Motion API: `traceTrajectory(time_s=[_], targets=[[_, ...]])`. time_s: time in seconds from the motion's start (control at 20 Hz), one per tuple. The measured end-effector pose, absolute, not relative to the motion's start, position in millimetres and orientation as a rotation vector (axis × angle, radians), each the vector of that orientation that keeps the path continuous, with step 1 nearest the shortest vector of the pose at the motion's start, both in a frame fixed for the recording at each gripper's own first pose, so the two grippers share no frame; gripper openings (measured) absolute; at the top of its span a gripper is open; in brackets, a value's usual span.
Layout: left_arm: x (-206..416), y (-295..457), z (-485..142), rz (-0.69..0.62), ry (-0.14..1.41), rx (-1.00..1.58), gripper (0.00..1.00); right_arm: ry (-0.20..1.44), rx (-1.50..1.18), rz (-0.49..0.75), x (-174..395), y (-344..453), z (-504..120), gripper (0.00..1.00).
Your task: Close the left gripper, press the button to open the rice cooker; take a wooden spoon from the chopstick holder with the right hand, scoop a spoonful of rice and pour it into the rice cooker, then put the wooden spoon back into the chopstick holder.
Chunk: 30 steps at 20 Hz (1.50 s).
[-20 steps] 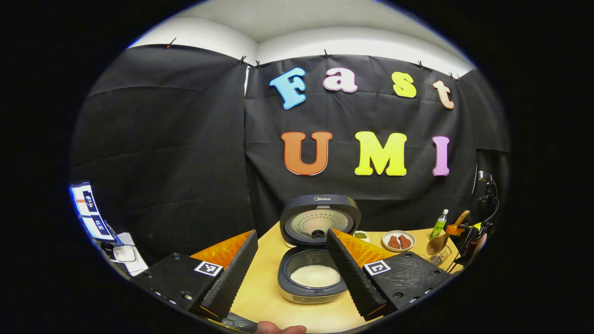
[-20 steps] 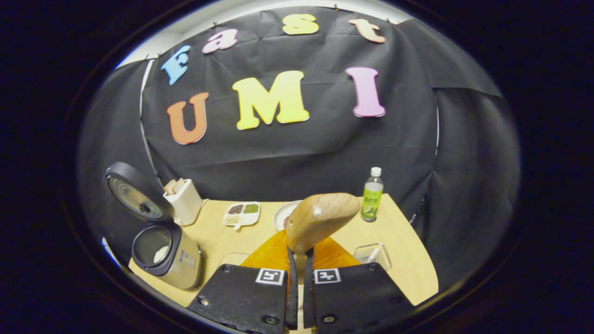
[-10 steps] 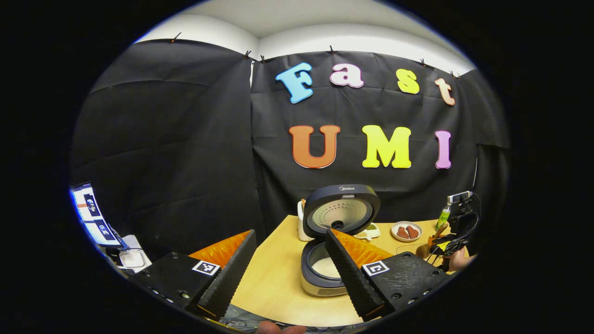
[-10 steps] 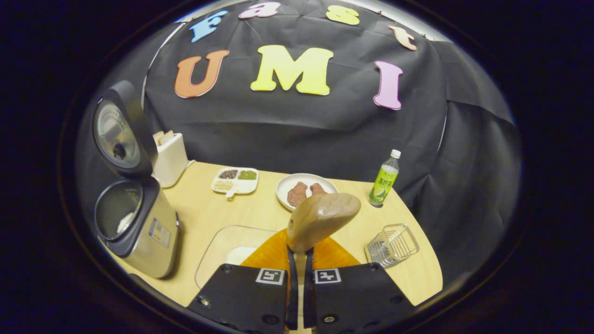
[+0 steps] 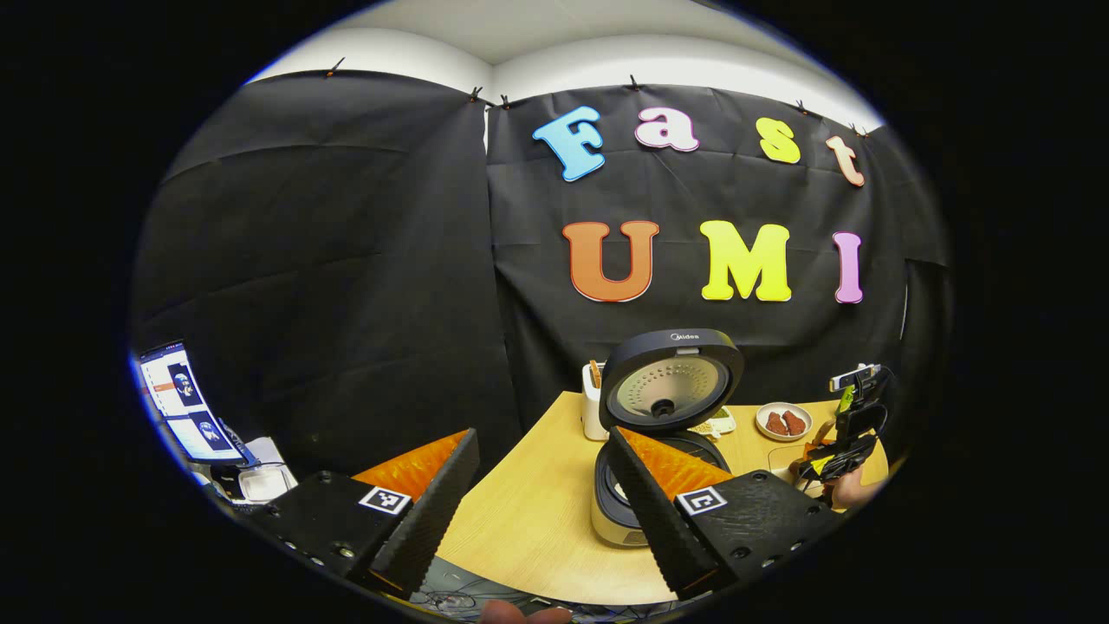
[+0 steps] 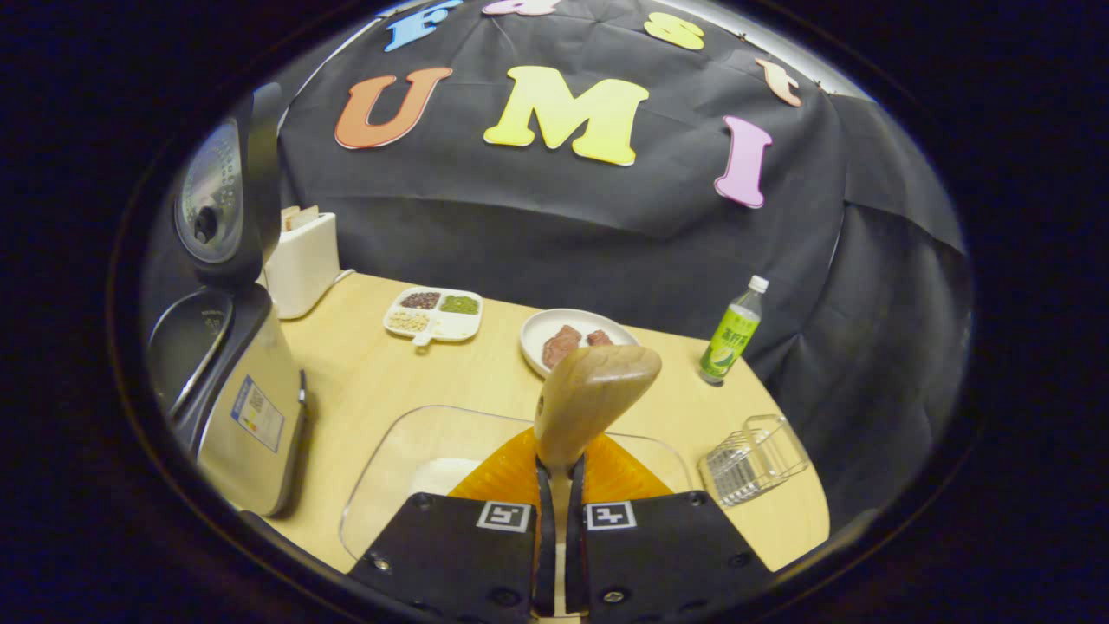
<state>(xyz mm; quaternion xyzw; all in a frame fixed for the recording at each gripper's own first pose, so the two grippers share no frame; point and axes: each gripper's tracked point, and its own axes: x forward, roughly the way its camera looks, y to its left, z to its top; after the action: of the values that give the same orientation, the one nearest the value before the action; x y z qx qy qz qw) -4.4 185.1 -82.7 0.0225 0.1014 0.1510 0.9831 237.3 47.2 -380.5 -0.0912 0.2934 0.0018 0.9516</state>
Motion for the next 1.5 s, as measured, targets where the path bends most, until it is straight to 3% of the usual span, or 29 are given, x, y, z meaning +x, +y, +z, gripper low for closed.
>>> traceTrajectory(time_s=[0.7, 1.5], targets=[[-12.7, 163.2, -83.2, 0.312, 0.217, 0.042, 0.95, 0.727, 0.328, 0.130, 220.0, 74.4, -368.4, 0.10], [-10.2, 84.1, -66.1, 0.253, 0.205, 0.040, 0.95, 0.719, 0.971, 0.025, 197.5, -32.8, -348.8, 0.10]])
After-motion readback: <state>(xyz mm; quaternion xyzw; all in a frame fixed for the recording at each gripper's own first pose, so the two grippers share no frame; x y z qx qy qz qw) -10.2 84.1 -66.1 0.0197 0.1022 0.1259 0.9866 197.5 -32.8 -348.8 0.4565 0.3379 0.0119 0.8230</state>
